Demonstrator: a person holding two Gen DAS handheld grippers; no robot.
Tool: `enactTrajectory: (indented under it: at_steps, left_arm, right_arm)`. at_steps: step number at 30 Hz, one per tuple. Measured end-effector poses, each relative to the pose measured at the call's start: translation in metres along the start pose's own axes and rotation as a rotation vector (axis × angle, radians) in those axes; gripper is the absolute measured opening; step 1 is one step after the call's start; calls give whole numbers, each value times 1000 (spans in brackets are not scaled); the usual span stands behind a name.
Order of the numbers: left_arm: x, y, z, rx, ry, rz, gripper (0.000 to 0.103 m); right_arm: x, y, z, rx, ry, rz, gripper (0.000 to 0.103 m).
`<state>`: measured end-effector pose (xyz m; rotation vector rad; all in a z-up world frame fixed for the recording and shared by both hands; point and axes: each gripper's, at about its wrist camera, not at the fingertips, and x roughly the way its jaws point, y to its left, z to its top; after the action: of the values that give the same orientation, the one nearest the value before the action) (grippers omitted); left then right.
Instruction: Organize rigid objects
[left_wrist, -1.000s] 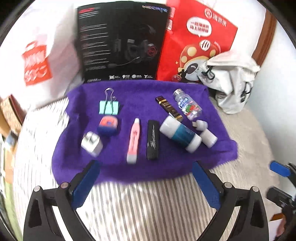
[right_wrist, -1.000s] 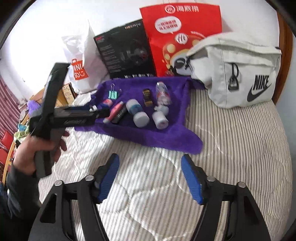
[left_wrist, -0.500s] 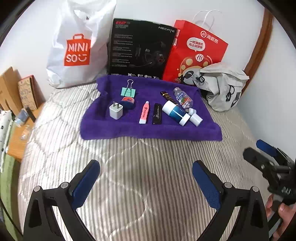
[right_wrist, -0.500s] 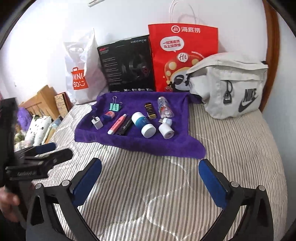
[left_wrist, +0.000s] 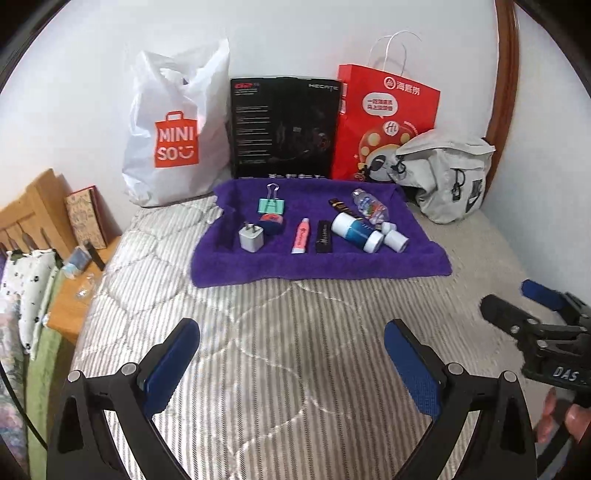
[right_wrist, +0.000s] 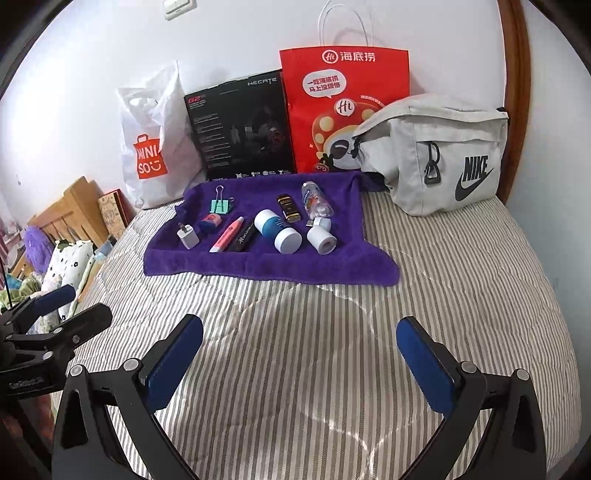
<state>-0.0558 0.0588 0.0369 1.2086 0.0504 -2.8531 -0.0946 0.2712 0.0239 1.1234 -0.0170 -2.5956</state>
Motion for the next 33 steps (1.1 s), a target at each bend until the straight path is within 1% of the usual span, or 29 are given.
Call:
enactTrajectory:
  at_steps: [4, 11, 15, 22, 33]
  left_arm:
    - [-2, 1, -9, -17, 11, -4, 101]
    - [-10, 2, -23, -18, 2, 3, 101]
    - [-14, 2, -28, -24, 3, -5, 101]
    - [-18, -2, -29, -12, 0, -5, 101]
    - [-24, -3, -30, -7, -13, 15, 101]
  right_arm:
    - [-4, 0, -6, -7, -8, -36, 103]
    - [-12, 1, -17, -10, -8, -63, 103]
    - [-14, 1, -24, -20, -7, -69, 103]
    - [-20, 0, -28, -23, -13, -70, 103]
    - [-21, 3, -31, -38, -9, -67, 103]
